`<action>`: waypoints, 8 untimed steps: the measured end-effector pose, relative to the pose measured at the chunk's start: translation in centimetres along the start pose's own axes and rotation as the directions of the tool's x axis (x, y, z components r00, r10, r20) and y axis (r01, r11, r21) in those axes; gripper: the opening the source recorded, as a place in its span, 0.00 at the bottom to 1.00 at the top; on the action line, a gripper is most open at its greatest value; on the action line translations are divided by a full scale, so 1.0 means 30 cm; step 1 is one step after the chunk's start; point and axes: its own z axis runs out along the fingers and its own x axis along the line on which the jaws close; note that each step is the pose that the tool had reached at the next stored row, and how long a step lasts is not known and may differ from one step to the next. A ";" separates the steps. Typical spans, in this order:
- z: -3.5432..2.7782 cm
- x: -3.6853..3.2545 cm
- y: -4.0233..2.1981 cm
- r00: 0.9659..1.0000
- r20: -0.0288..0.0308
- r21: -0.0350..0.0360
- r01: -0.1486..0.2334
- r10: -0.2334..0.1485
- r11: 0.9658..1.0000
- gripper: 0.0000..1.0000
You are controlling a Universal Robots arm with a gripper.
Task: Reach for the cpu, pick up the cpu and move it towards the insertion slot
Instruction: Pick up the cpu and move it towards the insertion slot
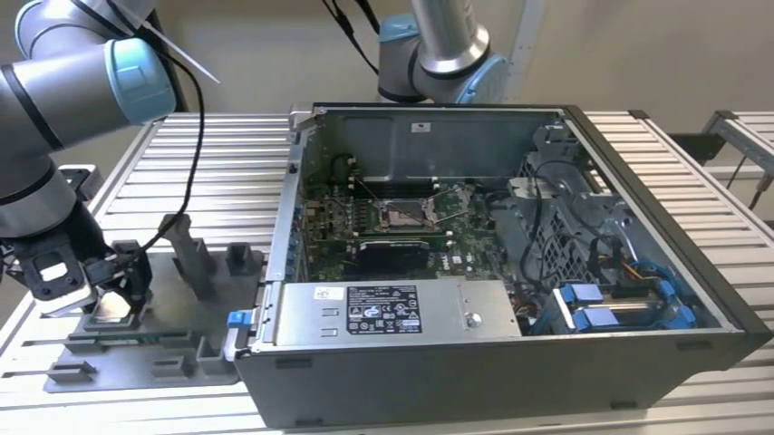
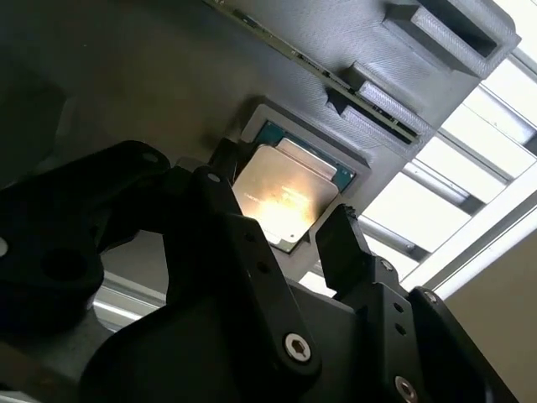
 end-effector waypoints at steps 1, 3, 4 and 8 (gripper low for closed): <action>0.000 0.000 0.000 1.000 0.000 0.000 0.000 0.000 1.000 1.00; 0.001 0.001 0.000 1.000 0.001 0.000 0.000 0.000 1.000 1.00; 0.001 0.002 0.000 1.000 0.001 0.000 0.000 0.000 1.000 1.00; 0.002 0.003 0.000 1.000 0.001 0.000 0.000 0.000 1.000 1.00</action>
